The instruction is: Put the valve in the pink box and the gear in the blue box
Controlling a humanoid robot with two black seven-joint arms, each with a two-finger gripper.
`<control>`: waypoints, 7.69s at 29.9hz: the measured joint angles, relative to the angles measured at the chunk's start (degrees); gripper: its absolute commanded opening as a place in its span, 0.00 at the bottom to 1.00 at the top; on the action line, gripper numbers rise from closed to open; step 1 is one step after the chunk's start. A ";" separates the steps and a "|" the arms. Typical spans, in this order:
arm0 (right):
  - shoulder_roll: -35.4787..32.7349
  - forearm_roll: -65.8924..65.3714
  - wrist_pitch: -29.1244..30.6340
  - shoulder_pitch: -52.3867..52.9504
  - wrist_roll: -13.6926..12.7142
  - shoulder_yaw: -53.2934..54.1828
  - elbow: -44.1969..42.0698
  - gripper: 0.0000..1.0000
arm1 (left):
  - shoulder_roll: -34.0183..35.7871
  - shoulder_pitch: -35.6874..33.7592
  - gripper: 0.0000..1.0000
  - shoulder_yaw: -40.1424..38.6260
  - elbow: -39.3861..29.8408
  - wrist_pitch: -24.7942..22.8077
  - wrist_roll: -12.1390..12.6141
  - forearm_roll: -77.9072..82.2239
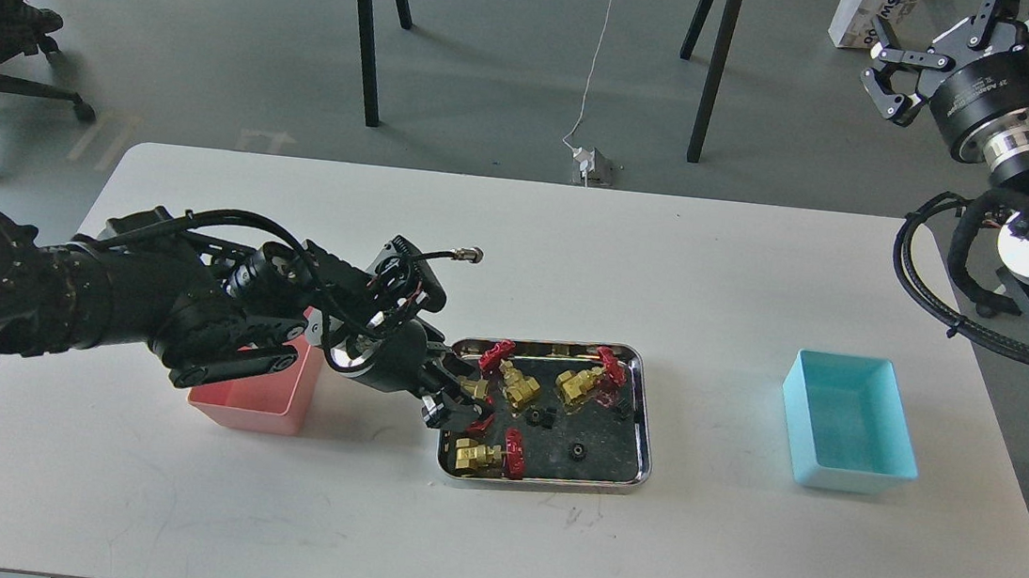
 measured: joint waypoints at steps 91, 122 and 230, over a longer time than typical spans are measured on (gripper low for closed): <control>2.02 5.54 -18.14 10.52 -3.77 -1.58 3.29 1.00 | 37.53 3.81 0.14 -9.21 -15.08 2.82 0.00 8.88; 2.02 5.53 -18.09 8.94 -3.68 -1.38 3.51 1.00 | 29.46 9.21 0.40 -9.16 -7.02 5.55 0.00 8.55; 28.39 -52.34 2.77 30.25 -1.93 -94.21 9.37 0.63 | 5.35 28.71 0.82 -73.93 -19.58 -21.57 0.00 -62.52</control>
